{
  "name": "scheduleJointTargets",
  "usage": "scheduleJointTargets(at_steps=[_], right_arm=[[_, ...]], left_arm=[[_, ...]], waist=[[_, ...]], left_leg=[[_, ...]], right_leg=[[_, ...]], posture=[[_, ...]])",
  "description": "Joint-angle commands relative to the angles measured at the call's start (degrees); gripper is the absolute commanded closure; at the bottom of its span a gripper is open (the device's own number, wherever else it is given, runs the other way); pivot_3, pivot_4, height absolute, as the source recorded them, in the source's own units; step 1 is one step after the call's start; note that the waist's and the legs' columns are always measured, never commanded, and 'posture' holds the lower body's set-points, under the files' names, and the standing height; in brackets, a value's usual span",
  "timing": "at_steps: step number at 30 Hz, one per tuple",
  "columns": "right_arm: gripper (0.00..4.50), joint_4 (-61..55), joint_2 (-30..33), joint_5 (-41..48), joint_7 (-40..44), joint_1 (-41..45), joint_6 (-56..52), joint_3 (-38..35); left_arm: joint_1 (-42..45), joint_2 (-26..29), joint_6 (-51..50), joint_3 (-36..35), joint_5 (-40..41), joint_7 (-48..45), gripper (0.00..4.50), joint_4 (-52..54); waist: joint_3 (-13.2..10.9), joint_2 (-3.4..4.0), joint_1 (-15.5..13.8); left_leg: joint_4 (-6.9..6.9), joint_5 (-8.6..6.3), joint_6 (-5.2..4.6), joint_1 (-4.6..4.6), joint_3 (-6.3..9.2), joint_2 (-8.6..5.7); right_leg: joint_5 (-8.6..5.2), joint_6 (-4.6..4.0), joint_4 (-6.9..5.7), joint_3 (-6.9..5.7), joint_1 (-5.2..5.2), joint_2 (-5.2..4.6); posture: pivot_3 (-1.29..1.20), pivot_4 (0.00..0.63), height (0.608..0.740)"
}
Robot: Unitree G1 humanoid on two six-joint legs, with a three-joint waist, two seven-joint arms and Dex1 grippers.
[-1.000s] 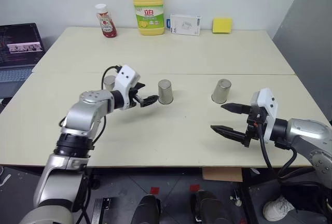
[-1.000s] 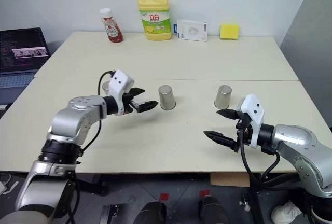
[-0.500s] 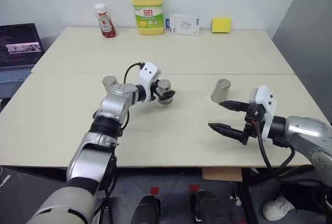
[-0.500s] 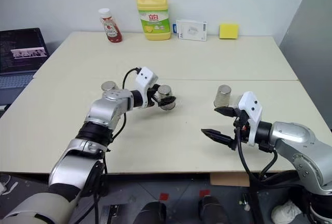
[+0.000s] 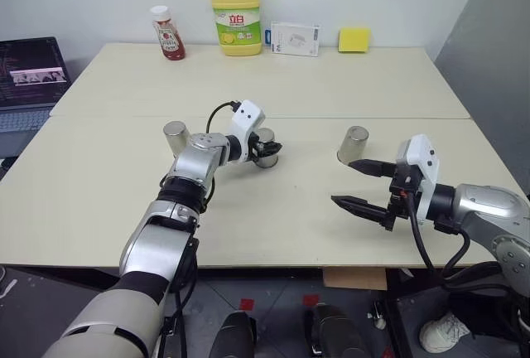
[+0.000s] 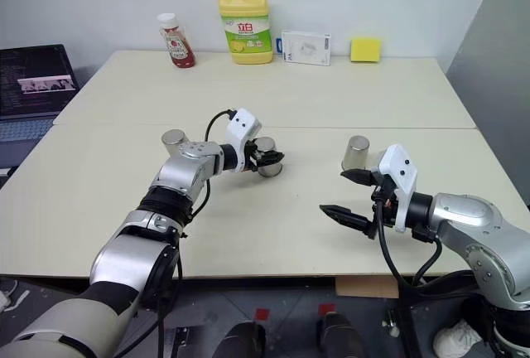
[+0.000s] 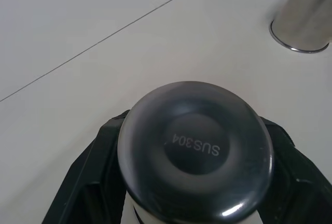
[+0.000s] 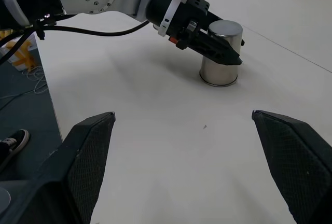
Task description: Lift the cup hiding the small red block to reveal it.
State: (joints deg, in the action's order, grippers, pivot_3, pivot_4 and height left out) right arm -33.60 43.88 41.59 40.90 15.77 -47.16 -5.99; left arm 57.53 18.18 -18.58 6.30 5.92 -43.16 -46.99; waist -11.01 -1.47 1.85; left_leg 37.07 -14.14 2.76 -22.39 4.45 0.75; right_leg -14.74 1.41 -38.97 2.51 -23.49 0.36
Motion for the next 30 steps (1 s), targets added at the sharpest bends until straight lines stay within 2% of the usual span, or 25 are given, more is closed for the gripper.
scheduleJointTargets(at_steps=[1, 6, 12, 18, 27, 29, 30], right_arm=[[0.0, -1.4, 0.3, 0.4, -0.4, 0.7, 0.3, -0.7], [0.0, -1.1, 0.4, 0.1, -0.2, 0.4, 0.7, -0.6], [0.0, 0.0, -0.3, -0.4, 0.0, 1.7, 1.1, 0.8], [0.0, 0.9, -0.6, -0.6, 0.5, 3.3, 1.2, 2.1], [0.0, 0.6, -0.3, -0.3, 0.3, 3.2, 0.7, 1.9], [0.0, 0.5, -0.4, -0.3, 0.1, 3.2, 0.7, 1.9], [0.0, 0.5, -0.5, -0.3, 0.1, 3.2, 0.7, 1.9]], left_arm=[[1.2, 1.2, -1.0, -3.9, 2.9, -0.1, 1.83, 9.5], [-0.7, 4.9, -8.6, -7.0, 3.8, 3.3, 1.83, 21.6], [-6.1, 7.3, -17.3, -9.2, 3.5, 8.6, 1.83, 28.8], [-9.9, 6.0, -19.0, -10.5, 3.5, 12.7, 1.83, 28.5], [-11.0, 6.0, -15.0, -10.4, 3.1, 15.0, 1.83, 22.8], [-11.1, 5.9, -15.1, -10.5, 3.0, 15.5, 1.12, 22.3], [-11.1, 5.9, -15.1, -10.5, 3.1, 15.6, 1.01, 22.1]], waist=[[0.0, -0.01, 0.0], [0.0, -0.01, 0.1], [0.0, 0.0, 0.1], [0.0, -0.01, -0.2], [0.0, -0.01, -0.2], [0.0, -0.01, -0.2], [0.0, -0.01, -0.2]], left_leg=[[0.0, 0.0, 0.0, -0.06, 0.02, 0.02], [-0.01, 0.0, 0.01, -0.06, 0.02, 0.02], [-0.02, 0.01, 0.01, 0.05, 0.02, 0.03], [0.04, 0.02, 0.03, 0.02, 0.06, 0.02], [0.01, 0.02, 0.03, 0.0, 0.08, 0.0], [0.02, 0.02, 0.03, 0.0, 0.08, 0.0], [0.02, 0.02, 0.03, -0.01, 0.08, -0.01]], right_leg=[[0.0, 0.0, 0.0, -0.03, -0.04, 0.0], [0.0, 0.0, 0.0, -0.01, -0.05, 0.0], [0.0, 0.0, -0.04, 0.0, -0.02, 0.0], [0.0, 0.01, -0.03, -0.05, 0.03, -0.02], [0.0, 0.0, 0.0, -0.08, 0.02, -0.06], [0.01, 0.01, 0.0, -0.08, 0.02, -0.06], [0.01, 0.0, 0.0, -0.08, 0.02, -0.06]], posture=[[0.0, 0.15, 0.74], [0.0, 0.15, 0.74], [0.0, 0.15, 0.74], [0.0, 0.15, 0.74], [0.0, 0.15, 0.74], [0.0, 0.15, 0.74], [0.0, 0.15, 0.74]])
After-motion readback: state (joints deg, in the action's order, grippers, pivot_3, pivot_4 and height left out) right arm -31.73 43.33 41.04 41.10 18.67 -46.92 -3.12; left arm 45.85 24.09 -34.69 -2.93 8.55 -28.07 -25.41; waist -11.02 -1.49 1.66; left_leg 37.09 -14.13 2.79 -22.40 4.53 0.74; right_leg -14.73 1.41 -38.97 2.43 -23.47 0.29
